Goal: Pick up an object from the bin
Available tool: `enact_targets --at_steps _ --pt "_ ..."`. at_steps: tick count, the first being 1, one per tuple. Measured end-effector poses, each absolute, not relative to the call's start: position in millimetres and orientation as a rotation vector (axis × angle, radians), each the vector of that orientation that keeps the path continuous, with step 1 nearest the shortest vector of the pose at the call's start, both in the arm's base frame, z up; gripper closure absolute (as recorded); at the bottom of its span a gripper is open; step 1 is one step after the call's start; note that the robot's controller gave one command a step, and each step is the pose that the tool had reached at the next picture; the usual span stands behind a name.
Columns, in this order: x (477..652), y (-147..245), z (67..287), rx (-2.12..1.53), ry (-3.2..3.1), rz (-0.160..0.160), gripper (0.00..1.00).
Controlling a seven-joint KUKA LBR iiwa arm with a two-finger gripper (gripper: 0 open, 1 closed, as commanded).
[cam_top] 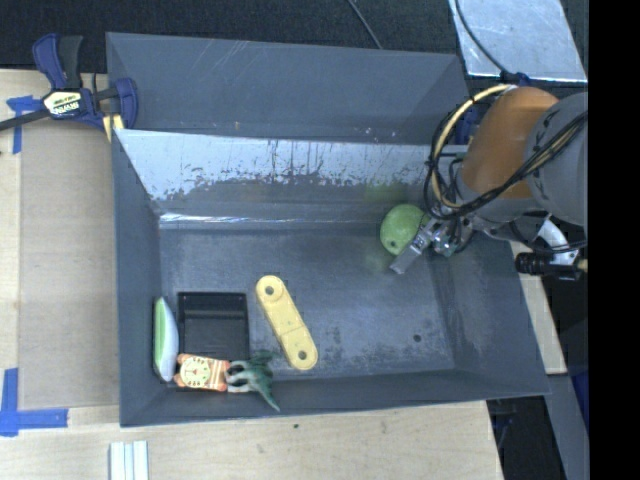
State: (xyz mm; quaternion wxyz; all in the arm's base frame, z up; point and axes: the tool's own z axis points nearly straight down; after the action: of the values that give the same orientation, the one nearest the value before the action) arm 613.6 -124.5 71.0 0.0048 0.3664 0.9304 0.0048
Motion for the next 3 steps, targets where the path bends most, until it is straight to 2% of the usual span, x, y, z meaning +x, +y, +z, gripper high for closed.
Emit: enact_targets --at_steps 1,2,3 --pt "621.4 -150.7 69.0 0.181 3.132 -0.003 0.00" --pt "615.1 -124.9 71.2 1.093 2.935 0.015 0.00" --pt "615.2 -127.2 72.4 0.237 3.123 -0.002 1.00"
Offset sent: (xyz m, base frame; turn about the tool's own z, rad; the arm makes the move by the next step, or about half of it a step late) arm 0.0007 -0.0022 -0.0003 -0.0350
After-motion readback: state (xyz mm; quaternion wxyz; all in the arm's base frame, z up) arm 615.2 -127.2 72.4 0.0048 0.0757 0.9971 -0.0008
